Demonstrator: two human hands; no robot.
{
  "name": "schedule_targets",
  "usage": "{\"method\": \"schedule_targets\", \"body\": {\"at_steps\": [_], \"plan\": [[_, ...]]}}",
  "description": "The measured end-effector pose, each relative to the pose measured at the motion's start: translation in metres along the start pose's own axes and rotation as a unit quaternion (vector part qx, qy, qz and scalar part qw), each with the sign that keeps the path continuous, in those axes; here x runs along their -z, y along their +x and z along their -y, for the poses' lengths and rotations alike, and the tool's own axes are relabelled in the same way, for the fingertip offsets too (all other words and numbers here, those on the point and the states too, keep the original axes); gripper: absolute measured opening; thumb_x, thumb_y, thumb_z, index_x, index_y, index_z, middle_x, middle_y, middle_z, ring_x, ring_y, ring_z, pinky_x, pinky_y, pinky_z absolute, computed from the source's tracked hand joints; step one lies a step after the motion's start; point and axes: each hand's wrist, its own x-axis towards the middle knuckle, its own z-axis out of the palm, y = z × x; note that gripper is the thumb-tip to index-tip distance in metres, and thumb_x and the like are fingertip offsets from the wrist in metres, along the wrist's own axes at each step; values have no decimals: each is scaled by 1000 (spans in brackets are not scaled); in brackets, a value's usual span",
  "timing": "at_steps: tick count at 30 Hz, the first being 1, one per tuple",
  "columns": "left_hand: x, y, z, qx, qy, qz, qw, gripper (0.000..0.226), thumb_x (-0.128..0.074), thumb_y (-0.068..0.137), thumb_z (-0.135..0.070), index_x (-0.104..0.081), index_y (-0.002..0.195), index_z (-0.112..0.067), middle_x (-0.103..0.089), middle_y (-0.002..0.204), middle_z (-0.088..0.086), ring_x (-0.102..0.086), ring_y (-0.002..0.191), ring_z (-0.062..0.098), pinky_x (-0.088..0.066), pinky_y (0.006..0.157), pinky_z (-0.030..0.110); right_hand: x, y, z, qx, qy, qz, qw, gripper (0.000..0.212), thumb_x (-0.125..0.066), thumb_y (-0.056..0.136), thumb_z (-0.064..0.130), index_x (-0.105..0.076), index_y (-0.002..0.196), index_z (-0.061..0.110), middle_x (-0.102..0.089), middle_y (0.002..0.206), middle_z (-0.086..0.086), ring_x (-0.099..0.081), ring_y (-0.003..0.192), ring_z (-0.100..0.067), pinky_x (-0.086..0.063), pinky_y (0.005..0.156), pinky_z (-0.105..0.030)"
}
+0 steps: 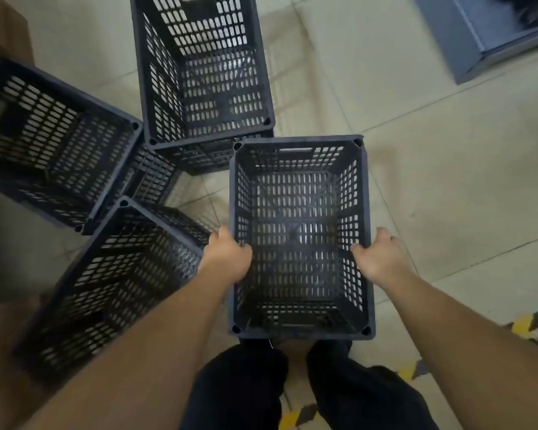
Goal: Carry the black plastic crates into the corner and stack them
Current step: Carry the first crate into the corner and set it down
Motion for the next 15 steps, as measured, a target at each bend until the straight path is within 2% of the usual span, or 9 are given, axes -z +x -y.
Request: {"method": "schedule_targets", "body": {"at_steps": [6, 8, 10, 11, 13, 15], "plan": [[-20, 47, 6, 40, -18, -14, 999, 59, -51, 107, -32, -37, 159, -8, -44, 156, 18, -59, 128, 41, -57, 104, 54, -38, 51, -19, -30, 39, -9, 999, 64, -56, 97, 40, -41, 149, 5, -48, 144, -21, -52, 128, -43, -47, 106, -48], [-25, 60, 8, 43, -29, -14, 999, 53, -51, 108, -27, -42, 155, -5, -54, 144, 20, -66, 113, 38, -61, 92, 48, -45, 62, -20, -29, 54, -3, 998, 62, -58, 97, 37, -42, 148, 5, -50, 141, -20, -54, 124, -42, -49, 103, -47], [-31, 69, 10, 42, -56, -21, 997, 44, -52, 108, -22, -49, 147, -2, -63, 129, 19, -67, 97, 32, -56, 76, 40, -50, 71, -21, -29, 102, 7, 994, 57, -61, 95, 32, -46, 144, 6, -56, 134, -17, -60, 112, -37, -52, 94, -43], [-32, 72, 9, 41, -68, -26, 997, 43, -53, 107, -22, -52, 146, -2, -65, 130, 20, -68, 99, 34, -55, 76, 40, -51, 74, -21, -31, 119, 8, 992, 55, -62, 94, 30, -48, 141, 6, -59, 130, -16, -61, 106, -34, -52, 89, -40], [-33, 78, 10, 45, -97, -29, 994, 47, -53, 103, -22, -54, 147, -4, -66, 135, 23, -68, 113, 42, -59, 85, 44, -53, 78, -19, -38, 134, 5, 990, 52, -64, 91, 29, -51, 136, 6, -62, 123, -15, -63, 101, -33, -53, 83, -38], [-30, 78, 8, 63, -126, -17, 990, 47, -54, 102, -21, -56, 146, -6, -68, 133, 24, -68, 113, 42, -57, 82, 41, -52, 81, -19, -48, 147, 2, 988, 51, -62, 88, 32, -56, 132, 7, -65, 120, -14, -66, 97, -34, -56, 83, -40]]}}
